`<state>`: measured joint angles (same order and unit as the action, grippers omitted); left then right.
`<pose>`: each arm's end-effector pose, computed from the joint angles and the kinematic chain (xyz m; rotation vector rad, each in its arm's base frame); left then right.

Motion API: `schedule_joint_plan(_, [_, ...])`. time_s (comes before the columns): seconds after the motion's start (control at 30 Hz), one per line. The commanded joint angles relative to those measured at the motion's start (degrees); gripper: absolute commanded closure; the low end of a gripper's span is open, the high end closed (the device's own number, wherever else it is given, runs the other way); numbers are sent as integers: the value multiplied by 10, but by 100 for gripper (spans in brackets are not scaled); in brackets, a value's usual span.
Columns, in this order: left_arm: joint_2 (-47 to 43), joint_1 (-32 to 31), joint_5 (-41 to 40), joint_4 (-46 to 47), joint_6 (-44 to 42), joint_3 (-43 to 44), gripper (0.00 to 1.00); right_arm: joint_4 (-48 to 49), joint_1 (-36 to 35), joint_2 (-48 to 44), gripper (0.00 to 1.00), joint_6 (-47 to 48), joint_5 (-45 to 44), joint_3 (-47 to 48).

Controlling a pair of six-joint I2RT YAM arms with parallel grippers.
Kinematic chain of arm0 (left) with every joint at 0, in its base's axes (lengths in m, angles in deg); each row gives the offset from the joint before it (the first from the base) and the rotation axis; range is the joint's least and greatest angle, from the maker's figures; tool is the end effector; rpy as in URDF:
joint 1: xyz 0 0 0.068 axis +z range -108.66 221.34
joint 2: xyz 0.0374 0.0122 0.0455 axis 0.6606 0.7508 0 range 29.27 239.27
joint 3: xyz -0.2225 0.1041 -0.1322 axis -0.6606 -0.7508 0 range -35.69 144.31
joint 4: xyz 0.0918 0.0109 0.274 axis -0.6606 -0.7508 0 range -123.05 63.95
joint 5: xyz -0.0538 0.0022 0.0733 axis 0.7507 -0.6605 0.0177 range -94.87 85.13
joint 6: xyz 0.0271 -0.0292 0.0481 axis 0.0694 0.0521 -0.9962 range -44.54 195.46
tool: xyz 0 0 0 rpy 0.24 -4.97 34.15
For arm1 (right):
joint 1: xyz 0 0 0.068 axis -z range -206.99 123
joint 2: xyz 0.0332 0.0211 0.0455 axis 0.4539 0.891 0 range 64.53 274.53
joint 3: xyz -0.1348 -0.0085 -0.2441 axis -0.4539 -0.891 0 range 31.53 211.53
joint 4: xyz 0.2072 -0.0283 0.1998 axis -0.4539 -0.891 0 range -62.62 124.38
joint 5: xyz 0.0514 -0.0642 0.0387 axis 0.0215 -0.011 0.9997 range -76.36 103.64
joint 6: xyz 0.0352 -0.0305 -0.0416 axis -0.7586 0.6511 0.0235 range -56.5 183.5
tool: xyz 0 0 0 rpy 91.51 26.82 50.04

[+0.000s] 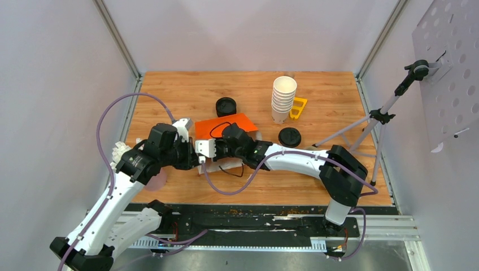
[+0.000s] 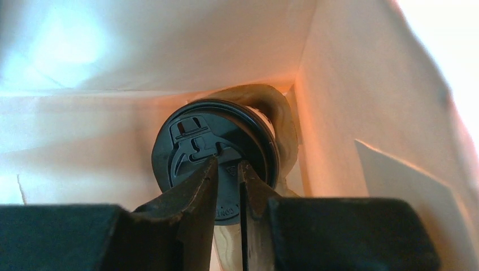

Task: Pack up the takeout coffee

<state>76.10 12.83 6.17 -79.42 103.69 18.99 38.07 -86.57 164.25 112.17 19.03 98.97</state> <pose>0.1567 -0.0955 0.3215 0.1033 2.4586 -0.6870 0.2170 0.3785 0.2261 -1.7141 1.1682 0.2142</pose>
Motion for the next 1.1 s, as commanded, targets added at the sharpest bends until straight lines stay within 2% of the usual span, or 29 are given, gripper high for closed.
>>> schedule_joint_plan(0.0, [0, -3, 8, 1, 6, 7, 100, 42, 1, 13, 80, -18, -15, 4])
schedule_joint_plan(1.07, [4, -3, 15, 13, 7, -7, 100, 59, 0, 46, 81, -60, -21, 18])
